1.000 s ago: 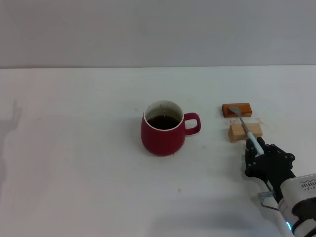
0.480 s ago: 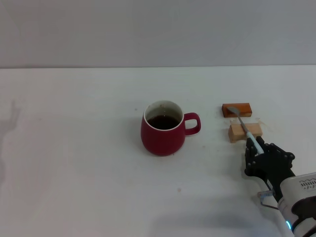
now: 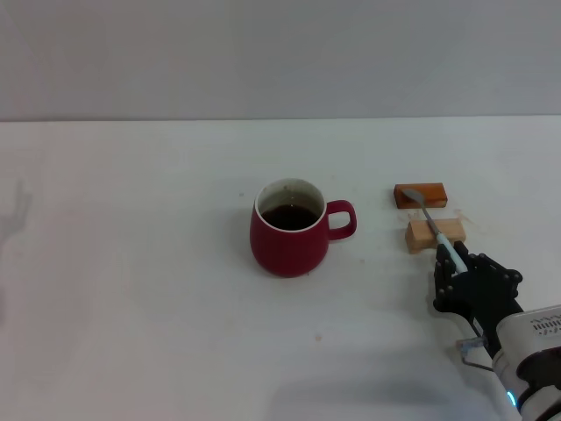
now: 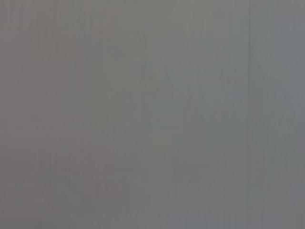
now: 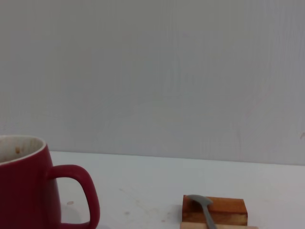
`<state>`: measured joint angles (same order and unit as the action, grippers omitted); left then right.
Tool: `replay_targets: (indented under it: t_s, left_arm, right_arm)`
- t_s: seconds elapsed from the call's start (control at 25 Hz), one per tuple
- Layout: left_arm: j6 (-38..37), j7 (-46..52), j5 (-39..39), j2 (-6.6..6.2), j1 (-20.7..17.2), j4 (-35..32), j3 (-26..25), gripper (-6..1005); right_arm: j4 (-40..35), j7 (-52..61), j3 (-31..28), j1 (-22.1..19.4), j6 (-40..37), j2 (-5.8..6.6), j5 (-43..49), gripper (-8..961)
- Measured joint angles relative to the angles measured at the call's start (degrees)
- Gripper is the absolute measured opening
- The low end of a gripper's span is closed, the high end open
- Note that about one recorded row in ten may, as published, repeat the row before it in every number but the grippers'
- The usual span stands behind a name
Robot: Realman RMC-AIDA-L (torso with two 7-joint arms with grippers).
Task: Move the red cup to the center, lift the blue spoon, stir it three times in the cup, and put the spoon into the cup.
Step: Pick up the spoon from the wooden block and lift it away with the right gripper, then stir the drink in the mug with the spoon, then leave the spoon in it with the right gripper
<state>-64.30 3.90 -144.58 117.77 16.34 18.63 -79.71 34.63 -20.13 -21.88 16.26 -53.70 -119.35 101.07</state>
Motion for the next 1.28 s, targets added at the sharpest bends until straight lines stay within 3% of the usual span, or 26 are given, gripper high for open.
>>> replay_targets:
  t_s: [0.56,0.8,1.0,1.04,1.08,1.12,1.16,1.2,1.24,1.28]
  left_arm:
    - [0.16,0.48,0.0,-0.08,0.52,-1.02,-0.1,842]
    - [0.3,0.5,0.0,-0.06,0.54,-1.06,-0.31,842]
    - [0.57,0.5,0.0,-0.03,0.65,-1.06,-0.55,842]
    - [0.75,0.5,0.0,-0.01,0.82,-1.1,-0.59,842]
    - [0.75,0.5,0.0,-0.01,0.82,-1.1,-0.59,842]
    - [0.82,0.5,-0.01,0.03,1.0,-1.33,-0.63,842]
    - [0.84,0.5,-0.01,0.06,1.07,-1.42,-0.63,842]
    - [0.84,0.5,-0.01,0.06,1.07,-1.42,-0.63,842]
    - [0.85,0.5,0.0,0.08,1.13,-1.47,-0.65,842]
    - [0.85,0.5,0.0,0.08,1.13,-1.47,-0.65,842]
  right_arm:
    - [0.07,-0.46,0.0,-0.41,-0.71,-0.09,0.0,158]
    - [2.87,-0.62,0.01,-1.8,-5.62,0.45,0.43,158]
    - [7.55,-0.79,0.05,-3.34,-8.86,1.98,1.32,159]
    - [10.32,-1.32,-0.01,-4.31,-9.83,3.11,1.95,159]
    - [10.32,-1.32,-0.01,-4.31,-9.83,3.11,1.95,159]
    - [13.9,-3.43,-0.5,-5.4,-10.7,4.41,2.16,159]
    - [13.9,-3.43,-0.5,-5.4,-10.7,4.41,2.16,159]
    - [16.35,-5.24,-1.02,-6.21,-11.11,5.16,2.18,159]
    - [20.64,-8.74,-2.0,-7.62,-11.88,6.54,2.22,159]
    - [20.64,-8.74,-2.0,-7.62,-11.88,6.54,2.22,159]
